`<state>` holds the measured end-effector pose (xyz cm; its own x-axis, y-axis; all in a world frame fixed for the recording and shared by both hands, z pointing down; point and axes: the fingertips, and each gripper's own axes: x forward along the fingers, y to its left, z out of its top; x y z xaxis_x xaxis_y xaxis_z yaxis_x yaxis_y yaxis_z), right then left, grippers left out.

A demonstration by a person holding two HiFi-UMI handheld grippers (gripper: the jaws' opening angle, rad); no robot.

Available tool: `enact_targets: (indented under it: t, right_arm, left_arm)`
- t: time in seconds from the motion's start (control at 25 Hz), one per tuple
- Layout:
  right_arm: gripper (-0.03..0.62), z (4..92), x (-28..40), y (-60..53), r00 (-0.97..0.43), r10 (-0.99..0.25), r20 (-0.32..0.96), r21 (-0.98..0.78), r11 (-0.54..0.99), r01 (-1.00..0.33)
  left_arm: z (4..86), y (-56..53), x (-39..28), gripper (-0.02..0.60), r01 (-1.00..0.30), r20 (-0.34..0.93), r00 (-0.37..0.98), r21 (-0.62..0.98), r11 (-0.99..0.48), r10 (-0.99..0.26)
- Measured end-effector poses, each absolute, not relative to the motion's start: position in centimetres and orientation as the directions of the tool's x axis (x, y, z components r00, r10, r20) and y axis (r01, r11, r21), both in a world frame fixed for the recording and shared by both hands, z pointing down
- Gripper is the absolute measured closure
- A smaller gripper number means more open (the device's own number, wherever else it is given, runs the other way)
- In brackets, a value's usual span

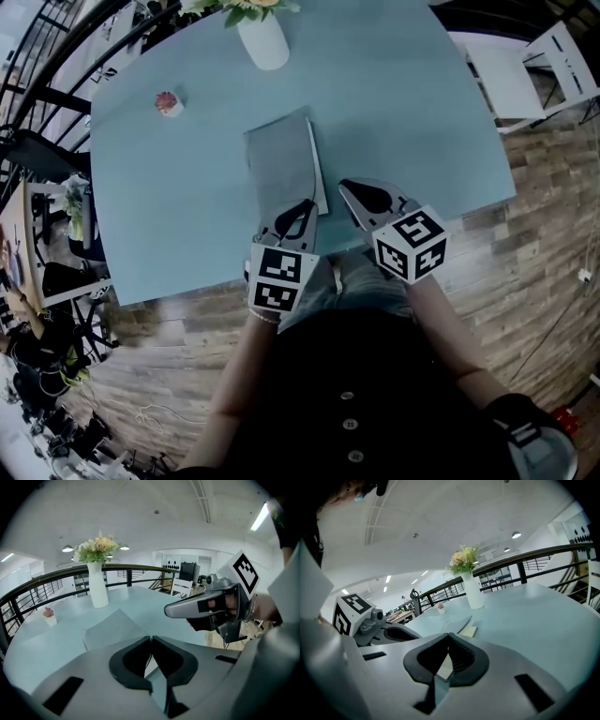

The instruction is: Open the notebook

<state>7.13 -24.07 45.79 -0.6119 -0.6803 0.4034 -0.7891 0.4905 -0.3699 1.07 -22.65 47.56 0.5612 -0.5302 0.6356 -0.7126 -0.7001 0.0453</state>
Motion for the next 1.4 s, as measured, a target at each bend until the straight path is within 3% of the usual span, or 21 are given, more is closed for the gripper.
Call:
enact_targets:
  t: [0.56, 1.4]
  right_arm:
    - [0.591, 43.5, -0.5, -22.4, -0.617, -0.681, 0.395, -0.306, 0.536, -0.787]
    - [0.591, 43.4, -9.6, -22.5, -0.655, -0.633, 0.413, -0.266, 0.604, -0.751]
  left_arm:
    - [42.4, -22.2, -6.3, 0.549, -0.750, 0.442, 0.641, 0.190, -0.633, -0.627]
    - [42.8, -24.1, -19.9, 0.549, -0.860, 0.412, 0.509, 0.227, -0.456, -0.756]
